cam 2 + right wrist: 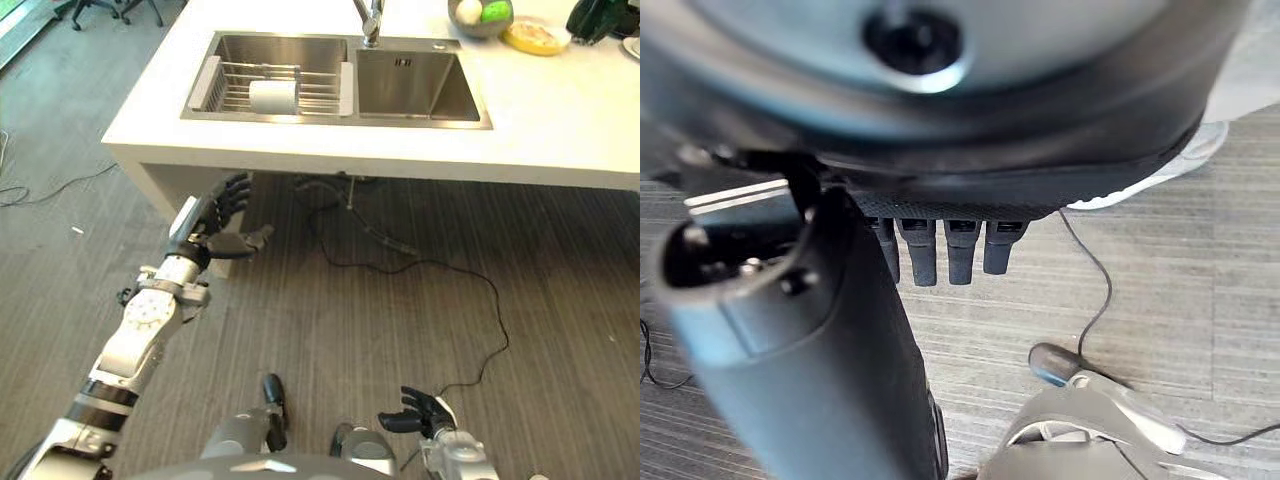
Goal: Place the dishes in the dishwasher.
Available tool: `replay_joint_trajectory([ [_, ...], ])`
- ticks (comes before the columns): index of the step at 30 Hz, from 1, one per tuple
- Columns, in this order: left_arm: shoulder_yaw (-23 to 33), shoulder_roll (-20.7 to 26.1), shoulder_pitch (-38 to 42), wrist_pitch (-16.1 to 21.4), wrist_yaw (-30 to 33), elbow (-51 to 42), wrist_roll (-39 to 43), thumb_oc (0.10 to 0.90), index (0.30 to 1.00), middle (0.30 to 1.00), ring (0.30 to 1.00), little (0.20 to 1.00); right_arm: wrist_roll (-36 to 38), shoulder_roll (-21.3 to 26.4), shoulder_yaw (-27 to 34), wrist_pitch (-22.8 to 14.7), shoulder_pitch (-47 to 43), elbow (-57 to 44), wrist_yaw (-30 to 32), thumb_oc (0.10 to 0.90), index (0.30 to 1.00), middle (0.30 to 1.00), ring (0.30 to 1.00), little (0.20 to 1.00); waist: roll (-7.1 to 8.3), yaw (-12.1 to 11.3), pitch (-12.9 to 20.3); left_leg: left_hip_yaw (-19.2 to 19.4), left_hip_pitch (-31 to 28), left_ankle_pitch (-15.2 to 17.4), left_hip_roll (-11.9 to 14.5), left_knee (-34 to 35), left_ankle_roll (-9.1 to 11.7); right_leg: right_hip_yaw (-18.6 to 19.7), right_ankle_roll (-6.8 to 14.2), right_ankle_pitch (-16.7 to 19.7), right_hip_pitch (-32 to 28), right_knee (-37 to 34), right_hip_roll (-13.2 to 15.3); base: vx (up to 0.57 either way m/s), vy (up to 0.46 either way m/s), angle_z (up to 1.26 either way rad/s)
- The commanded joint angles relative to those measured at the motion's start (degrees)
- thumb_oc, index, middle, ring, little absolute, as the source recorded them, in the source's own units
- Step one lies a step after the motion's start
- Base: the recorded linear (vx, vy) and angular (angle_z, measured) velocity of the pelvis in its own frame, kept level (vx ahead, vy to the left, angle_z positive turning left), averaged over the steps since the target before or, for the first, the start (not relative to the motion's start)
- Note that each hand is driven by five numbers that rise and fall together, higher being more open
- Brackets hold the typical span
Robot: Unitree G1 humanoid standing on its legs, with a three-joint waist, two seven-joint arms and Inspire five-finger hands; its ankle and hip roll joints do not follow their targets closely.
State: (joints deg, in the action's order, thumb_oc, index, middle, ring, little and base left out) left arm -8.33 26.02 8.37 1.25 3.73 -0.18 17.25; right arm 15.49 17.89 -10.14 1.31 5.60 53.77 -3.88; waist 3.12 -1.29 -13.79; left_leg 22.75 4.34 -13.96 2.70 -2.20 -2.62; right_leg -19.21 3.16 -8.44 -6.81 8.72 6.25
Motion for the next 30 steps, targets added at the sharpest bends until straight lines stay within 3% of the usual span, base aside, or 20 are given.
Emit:
replay_joint_trajectory([
  [1, 5.75, 1.85, 5.59, 7.50, 0.65, -10.91, -2.96, 0.800, 0.900, 0.900, 0.900, 0.900, -2.51, 3.02, 1.00, -1.78, -0.97, 0.30, -0.30, 0.800, 0.900, 0.900, 0.900, 0.900, 0.87, -0.22, 0.84, 2.86, 0.36, 12.02, 3.54, -4.10, 7.65, -0.14, 5.38, -0.59, -3.51, -4.89, -0.15, 0.22, 0.185, -0.42],
  [4, 5.18, 2.55, 8.46, 8.38, 1.28, -14.26, -4.58, 0.800, 0.900, 0.900, 0.900, 0.900, -2.07, 1.72, 1.27, -1.57, -2.42, 4.76, -0.41, 0.800, 0.900, 0.900, 0.900, 0.900, 0.77, -0.23, 1.20, 3.45, -1.18, 15.01, 1.31, -3.73, 5.24, 0.42, 8.63, 2.23, -0.17, 4.58, 2.04, 0.21, 0.224, 0.01],
  [6, 3.57, 2.72, 12.17, 9.38, 2.46, -16.02, -5.07, 0.800, 0.900, 0.900, 0.900, 0.900, -1.47, 1.11, 0.96, -1.43, -4.29, 7.65, -0.62, 0.800, 0.900, 0.900, 0.900, 0.900, 0.37, 0.49, 0.34, 3.42, -2.03, 16.38, 0.55, -4.14, 3.77, 3.05, 11.51, 6.76, 4.20, 14.42, 2.82, 0.10, 0.169, 0.02],
  [9, 2.36, 3.10, 16.21, 9.72, 3.67, -17.63, -7.15, 0.800, 0.900, 0.900, 0.900, 0.900, -1.49, 0.61, 0.58, -1.18, -5.47, 9.50, -0.71, 0.800, 0.900, 0.900, 0.900, 0.900, -0.64, 1.11, -0.49, 4.17, -3.66, 17.19, 0.92, -3.71, 3.03, 3.31, 11.84, 8.56, 9.05, 21.76, 3.48, 0.07, 0.117, -0.09],
  [16, 1.39, 2.75, 18.62, 10.05, 4.20, -18.32, -7.82, 0.800, 0.900, 0.900, 0.900, 0.900, -1.22, 0.33, 0.63, -1.03, -5.74, 10.84, -0.66, 0.800, 0.900, 0.900, 0.900, 0.900, -0.86, 1.57, -0.68, 4.60, -5.26, 17.46, 0.51, -2.74, 2.95, 2.80, 11.84, 7.92, 10.29, 21.31, 4.28, 0.08, 0.016, 0.02],
  [17, -2.07, 1.69, 25.33, 11.26, 4.59, -18.44, -8.35, 0.800, 0.900, 0.900, 0.900, 0.900, 0.93, 0.73, 2.41, -0.61, -4.23, 14.66, -0.73, 0.800, 0.900, 0.900, 0.900, 0.900, -1.74, 4.46, -0.29, 2.23, -8.56, 18.68, -0.92, -1.00, 4.13, 3.93, 9.57, 6.08, 15.02, 5.07, 6.08, 0.60, -0.148, -0.06],
  [18, -3.35, 0.92, 28.14, 11.65, 4.81, -16.73, -8.85, 0.800, 0.900, 0.900, 0.900, 0.900, 1.33, 1.20, 3.84, -0.01, -3.88, 17.36, -0.86, 0.800, 0.900, 0.900, 0.900, 0.900, -1.85, 6.42, -0.52, 0.70, -10.81, 19.41, -0.80, -0.26, 5.02, 6.01, 10.80, 10.32, 17.43, -4.17, 7.04, 0.73, -0.207, 0.25],
  [24, -4.58, 0.07, 28.52, 11.38, 4.13, -13.51, -10.45, 0.800, 0.900, 0.900, 0.900, 0.900, 1.29, 1.17, 3.82, 0.40, -1.78, 18.61, -2.00, 0.800, 0.900, 0.900, 0.900, 0.900, -1.20, 7.85, 0.30, -1.88, -13.72, 21.59, -1.93, -1.17, 5.77, 6.84, 11.16, 12.42, 15.23, -4.71, 6.32, 0.22, -0.143, 0.73],
  [27, -4.40, 0.16, 27.27, 11.10, 3.59, -12.31, -10.49, 0.800, 0.900, 0.900, 0.900, 0.900, 1.31, 1.38, 3.43, 0.27, -1.10, 19.13, -2.11, 0.800, 0.900, 0.900, 0.900, 0.900, -1.64, 7.71, 0.76, -3.41, -13.34, 21.35, -0.13, -4.18, 7.40, 5.61, 10.39, 11.58, 13.04, -5.06, 5.01, 0.19, -0.279, 0.61],
  [30, -3.86, 0.46, 25.76, 11.04, 3.07, -11.26, -9.89, 0.800, 0.900, 0.900, 0.900, 0.900, 1.42, 2.05, 2.97, -0.07, -0.79, 18.59, -2.08, 0.800, 0.900, 0.900, 0.900, 0.900, -2.23, 7.15, 1.17, -4.66, -12.02, 17.81, 2.48, -9.25, 9.74, 4.20, 8.31, 9.49, 10.48, -5.44, 3.46, 0.17, -0.308, -0.12],
])
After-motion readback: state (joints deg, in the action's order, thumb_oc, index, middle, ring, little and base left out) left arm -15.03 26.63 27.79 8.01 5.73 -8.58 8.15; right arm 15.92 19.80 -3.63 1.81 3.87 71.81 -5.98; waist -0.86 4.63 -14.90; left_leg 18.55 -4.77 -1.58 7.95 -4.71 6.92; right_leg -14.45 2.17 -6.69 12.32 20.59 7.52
